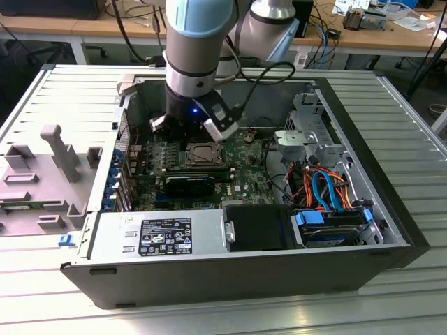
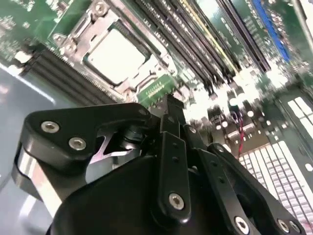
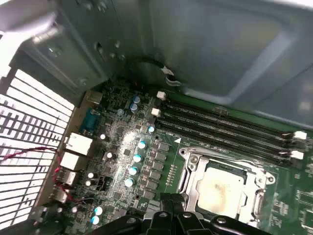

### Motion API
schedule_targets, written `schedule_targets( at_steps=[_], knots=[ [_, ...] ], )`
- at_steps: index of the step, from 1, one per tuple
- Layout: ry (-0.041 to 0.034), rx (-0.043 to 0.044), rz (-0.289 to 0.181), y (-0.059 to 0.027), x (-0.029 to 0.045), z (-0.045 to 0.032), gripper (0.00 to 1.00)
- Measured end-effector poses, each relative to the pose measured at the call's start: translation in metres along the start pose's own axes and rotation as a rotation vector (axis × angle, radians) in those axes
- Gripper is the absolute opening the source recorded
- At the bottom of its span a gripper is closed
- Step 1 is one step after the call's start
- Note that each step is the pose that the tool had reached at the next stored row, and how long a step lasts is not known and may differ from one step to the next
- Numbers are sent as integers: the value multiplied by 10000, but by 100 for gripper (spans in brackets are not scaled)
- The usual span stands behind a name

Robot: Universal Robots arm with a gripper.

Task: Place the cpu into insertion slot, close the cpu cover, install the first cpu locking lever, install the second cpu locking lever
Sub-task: 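Install the second cpu locking lever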

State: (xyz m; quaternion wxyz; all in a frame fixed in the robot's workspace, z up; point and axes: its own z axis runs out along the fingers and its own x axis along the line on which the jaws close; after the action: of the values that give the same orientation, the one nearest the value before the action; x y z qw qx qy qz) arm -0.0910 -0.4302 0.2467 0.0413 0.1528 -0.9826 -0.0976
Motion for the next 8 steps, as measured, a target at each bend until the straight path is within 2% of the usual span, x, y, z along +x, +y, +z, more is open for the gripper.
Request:
schedule_targets(
  at_steps=[1,3,5,6,7,8],
  knots=[
    [1,2,1,19,5,-89,11],
    [2,5,1,37,10,-178,11],
    [5,15,4,68,17,-324,11],
    [58,148,23,67,11,-327,11],
    [141,410,53,66,10,-327,11],
    [205,618,77,66,8,-327,11]
  ],
)
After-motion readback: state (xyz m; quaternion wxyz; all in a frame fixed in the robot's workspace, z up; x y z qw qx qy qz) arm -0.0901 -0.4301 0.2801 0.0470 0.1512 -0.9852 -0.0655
